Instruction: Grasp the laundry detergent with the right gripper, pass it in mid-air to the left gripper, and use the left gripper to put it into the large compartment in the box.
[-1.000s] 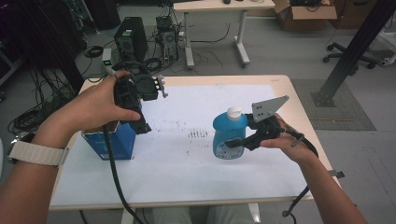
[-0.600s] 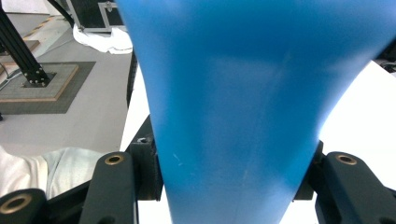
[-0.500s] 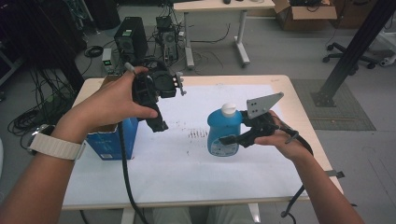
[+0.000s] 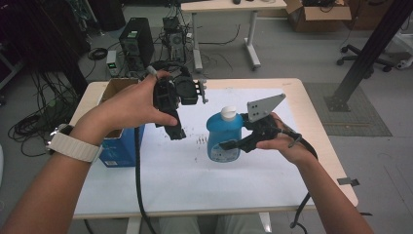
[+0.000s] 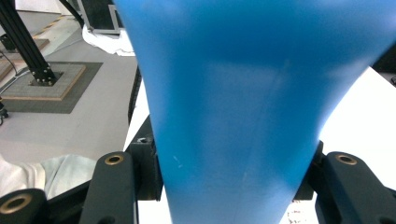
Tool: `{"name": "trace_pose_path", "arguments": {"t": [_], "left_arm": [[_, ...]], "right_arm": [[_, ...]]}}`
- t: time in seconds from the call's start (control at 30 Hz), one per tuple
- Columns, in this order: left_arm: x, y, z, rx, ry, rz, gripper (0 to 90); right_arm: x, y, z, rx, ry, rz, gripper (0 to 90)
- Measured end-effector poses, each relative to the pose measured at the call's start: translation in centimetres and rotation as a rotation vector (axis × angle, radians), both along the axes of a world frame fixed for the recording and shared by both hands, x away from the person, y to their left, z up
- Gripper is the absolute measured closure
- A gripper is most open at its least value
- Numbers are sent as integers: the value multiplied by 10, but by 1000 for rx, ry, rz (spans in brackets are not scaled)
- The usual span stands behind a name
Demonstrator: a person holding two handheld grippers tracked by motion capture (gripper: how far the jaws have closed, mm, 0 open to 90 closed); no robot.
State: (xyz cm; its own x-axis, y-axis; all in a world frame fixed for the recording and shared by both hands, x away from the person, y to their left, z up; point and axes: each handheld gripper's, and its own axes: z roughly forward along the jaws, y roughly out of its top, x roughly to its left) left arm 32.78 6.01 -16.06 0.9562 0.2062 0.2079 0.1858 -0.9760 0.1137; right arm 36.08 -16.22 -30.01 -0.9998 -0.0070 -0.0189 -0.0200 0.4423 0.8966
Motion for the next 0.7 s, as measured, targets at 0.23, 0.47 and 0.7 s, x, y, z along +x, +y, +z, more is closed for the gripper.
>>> {"name": "trace_pose_path", "arguments": {"t": [0.23,0.47,0.7], "left_arm": [[1,-7,-2,-5,16,-30,50],[1,-13,-2,-7,21,-56,51],[2,-20,-2,-8,30,-74,50]], "right_arm": [[1,11,1,6,0,15,442],[1,20,0,3,-1,31,441],[1,27,0,0,-2,36,441]]}}
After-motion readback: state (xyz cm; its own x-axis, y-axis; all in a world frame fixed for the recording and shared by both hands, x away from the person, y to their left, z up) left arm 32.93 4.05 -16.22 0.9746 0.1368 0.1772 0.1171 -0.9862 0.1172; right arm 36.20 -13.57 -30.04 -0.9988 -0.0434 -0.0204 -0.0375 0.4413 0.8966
